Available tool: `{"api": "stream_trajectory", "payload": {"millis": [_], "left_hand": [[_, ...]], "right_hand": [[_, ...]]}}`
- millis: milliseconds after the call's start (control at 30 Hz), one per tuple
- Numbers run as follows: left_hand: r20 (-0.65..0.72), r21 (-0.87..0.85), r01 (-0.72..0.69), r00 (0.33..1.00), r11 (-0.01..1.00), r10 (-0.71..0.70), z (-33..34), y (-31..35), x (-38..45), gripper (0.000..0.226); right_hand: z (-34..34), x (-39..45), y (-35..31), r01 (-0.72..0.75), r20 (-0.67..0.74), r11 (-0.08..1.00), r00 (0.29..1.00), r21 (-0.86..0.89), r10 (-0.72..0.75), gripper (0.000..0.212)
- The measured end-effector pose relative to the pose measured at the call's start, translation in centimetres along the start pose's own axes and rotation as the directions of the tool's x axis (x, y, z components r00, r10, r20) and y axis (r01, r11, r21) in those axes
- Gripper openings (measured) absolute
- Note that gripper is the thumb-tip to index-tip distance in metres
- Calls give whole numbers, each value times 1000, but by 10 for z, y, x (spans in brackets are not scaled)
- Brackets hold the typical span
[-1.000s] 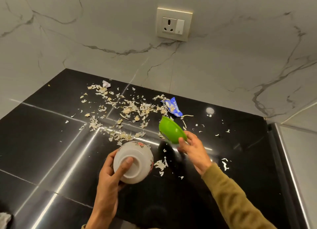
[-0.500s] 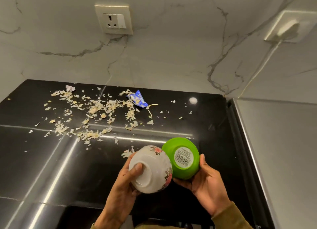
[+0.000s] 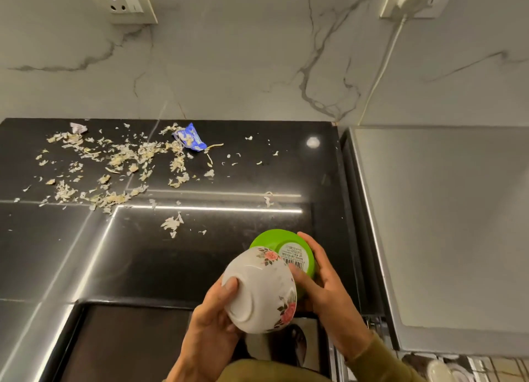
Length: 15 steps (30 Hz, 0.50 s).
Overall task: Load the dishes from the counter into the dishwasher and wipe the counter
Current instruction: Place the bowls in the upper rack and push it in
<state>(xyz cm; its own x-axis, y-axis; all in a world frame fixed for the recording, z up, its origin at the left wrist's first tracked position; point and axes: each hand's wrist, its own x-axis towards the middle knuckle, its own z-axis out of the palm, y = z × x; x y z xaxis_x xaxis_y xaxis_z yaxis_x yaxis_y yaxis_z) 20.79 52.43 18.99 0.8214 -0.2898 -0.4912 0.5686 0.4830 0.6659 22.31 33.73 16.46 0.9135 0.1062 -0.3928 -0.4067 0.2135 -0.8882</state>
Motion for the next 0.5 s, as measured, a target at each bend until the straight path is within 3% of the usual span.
{"api": "stream_trajectory", "payload": {"millis": [267, 500], "left_hand": [[98, 53, 9, 995, 999, -14, 11, -10, -25, 84], [137, 105, 64, 988, 992, -78, -10, -17, -59, 88]], "right_hand": [[-8, -45, 10, 177, 77, 948, 984, -265, -162, 111], [18, -89, 30, 243, 11, 895, 966, -375, -258, 113]]}}
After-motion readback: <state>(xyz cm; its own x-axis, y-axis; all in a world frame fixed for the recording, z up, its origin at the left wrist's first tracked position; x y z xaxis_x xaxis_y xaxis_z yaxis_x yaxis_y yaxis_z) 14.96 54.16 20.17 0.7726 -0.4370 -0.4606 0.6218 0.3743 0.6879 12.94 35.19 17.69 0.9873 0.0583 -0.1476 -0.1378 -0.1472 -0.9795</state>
